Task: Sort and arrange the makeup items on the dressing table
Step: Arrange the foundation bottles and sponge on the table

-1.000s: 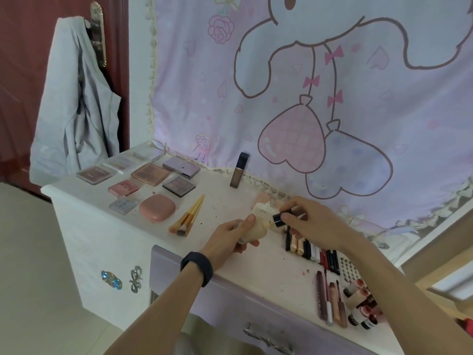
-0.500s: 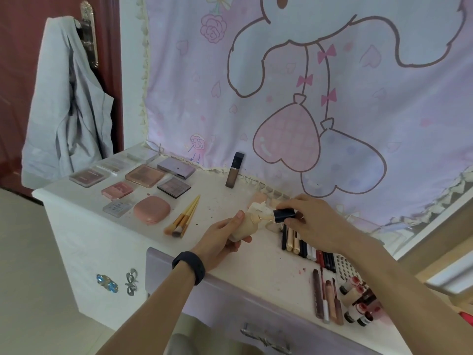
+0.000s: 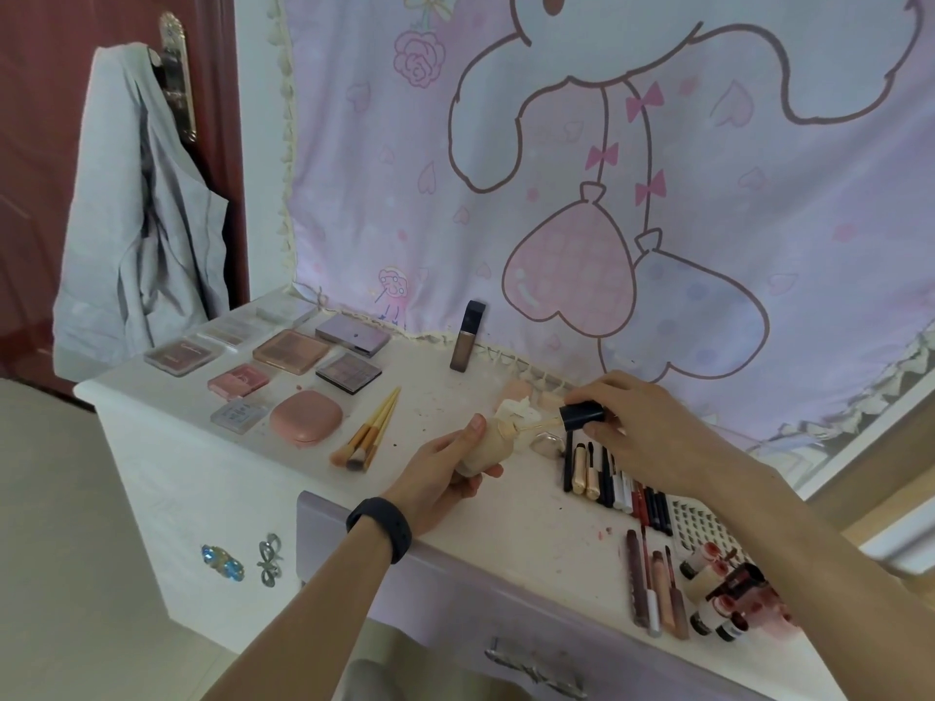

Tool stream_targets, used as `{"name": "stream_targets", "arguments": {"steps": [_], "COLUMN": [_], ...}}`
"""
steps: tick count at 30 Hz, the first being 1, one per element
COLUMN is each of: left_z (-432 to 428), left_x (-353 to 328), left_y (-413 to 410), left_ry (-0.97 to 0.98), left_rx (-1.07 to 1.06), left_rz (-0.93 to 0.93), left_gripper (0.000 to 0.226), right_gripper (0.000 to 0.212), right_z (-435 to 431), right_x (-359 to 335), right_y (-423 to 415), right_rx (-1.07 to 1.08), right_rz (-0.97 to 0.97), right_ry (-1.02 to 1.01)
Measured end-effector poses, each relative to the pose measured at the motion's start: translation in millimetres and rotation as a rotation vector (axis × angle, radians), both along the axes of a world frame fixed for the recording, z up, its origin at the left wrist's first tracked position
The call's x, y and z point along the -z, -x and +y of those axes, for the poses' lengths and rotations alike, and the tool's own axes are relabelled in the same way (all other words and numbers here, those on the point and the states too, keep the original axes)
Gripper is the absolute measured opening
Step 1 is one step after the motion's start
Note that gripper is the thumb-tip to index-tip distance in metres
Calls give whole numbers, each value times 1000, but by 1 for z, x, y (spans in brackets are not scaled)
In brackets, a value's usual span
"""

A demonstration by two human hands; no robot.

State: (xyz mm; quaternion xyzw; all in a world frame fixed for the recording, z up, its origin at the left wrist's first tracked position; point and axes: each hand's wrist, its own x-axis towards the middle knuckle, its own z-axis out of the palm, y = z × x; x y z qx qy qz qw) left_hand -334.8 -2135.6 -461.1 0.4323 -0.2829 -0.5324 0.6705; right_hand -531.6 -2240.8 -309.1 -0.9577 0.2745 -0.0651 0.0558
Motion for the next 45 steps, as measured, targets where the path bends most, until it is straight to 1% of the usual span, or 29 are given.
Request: {"name": "stream_targets", "arguments": {"steps": [5,10,12,15,18,21,24,25,26,29,30,31,35,39,41,45], "left_z": [1,-1,-1,-2,0,3,0,-2,-3,-5,-7,-9,-20,-27,-30,-32], "left_x": [-1,1,2,3,3,0,-2,-2,-1,-2,-2,-1,-1,-1,-3,-6], "left_y": [-1,-3,-3,-3,-4,-4,-4,-4,-4,-5,-5,-5,-2,-5,-10,-15], "left_ry": [-10,-20,-21,-31,-33,-29,-20,-22,-30,-87,-99,-101,-134,-206,-222,-196], "left_rx": [6,-5,-12,-24,-30,-11,-27,-39,-55,-112,-115,-114,-99,-96,-74,-34], "left_rz": [34,90,113,144,122,89,85,43,-43,-465,-571,-637,-786,-895,-981,-1133], "left_gripper": [53,55,56,62,62,53,42,42,42,40,40,40,40,39,41,44], "right_gripper": [34,34,32,29,25,23,20,21,22,24,24,25,21,19,17,24], "right_z": [-3,-7,-7,-4,4,14,25,27,30,38,41,43,48,49,50,50], "right_x": [1,4,7,14,29,53,85,97,108,133,138,143,155,152,152,152], "right_y": [4,10,13,18,20,21,16,15,13,9,7,6,-1,-10,-15,-25], "right_rx": [-2,44,68,146,250,321,413,446,483,575,603,627,674,675,694,770], "right_rz": [-26,-59,-107,-265,-480,-731,-925,-971,-997,-996,-1001,-1007,-993,-942,-864,-649], "right_ry": [8,-15,-37,-161,-397,-604,-760,-804,-819,-735,-713,-703,-708,-604,-519,-317]}}
